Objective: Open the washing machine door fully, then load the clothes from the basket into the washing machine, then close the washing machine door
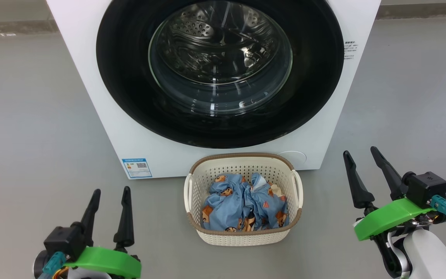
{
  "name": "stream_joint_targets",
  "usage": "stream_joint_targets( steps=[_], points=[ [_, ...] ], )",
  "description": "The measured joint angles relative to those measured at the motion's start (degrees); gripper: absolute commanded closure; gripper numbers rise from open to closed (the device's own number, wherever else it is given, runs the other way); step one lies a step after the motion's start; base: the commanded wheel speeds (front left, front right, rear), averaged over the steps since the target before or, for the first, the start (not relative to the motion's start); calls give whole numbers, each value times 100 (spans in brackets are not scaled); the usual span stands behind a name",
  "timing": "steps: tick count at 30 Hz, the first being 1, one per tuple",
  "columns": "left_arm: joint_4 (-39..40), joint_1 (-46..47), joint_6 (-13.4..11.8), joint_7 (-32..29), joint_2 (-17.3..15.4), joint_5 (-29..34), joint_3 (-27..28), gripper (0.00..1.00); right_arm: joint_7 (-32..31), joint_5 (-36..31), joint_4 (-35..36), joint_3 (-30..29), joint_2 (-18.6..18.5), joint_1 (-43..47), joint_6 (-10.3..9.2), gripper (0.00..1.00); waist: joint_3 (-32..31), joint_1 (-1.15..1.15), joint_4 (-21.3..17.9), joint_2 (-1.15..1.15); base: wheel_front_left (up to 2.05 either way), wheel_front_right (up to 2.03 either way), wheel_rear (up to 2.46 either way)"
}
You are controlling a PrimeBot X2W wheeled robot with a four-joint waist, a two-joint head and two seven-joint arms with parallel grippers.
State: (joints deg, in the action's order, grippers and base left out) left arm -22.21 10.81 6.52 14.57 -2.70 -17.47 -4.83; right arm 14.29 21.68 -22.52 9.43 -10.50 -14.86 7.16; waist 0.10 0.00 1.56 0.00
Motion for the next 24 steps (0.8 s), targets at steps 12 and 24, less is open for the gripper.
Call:
stream_joint_targets(
  steps=[12, 24],
  points=[
    [-11, 90, 0, 1, 5, 0, 5, 0, 0, 0, 1, 0, 11, 0, 0, 0, 46, 0, -9, 0, 0, 0, 0],
    [-12, 100, 0, 1, 4, -1, 20, 0, 0, 0, 5, -9, 20, -1, 0, 0, 101, 0, -9, 0, 3, 3, -6]
  ],
)
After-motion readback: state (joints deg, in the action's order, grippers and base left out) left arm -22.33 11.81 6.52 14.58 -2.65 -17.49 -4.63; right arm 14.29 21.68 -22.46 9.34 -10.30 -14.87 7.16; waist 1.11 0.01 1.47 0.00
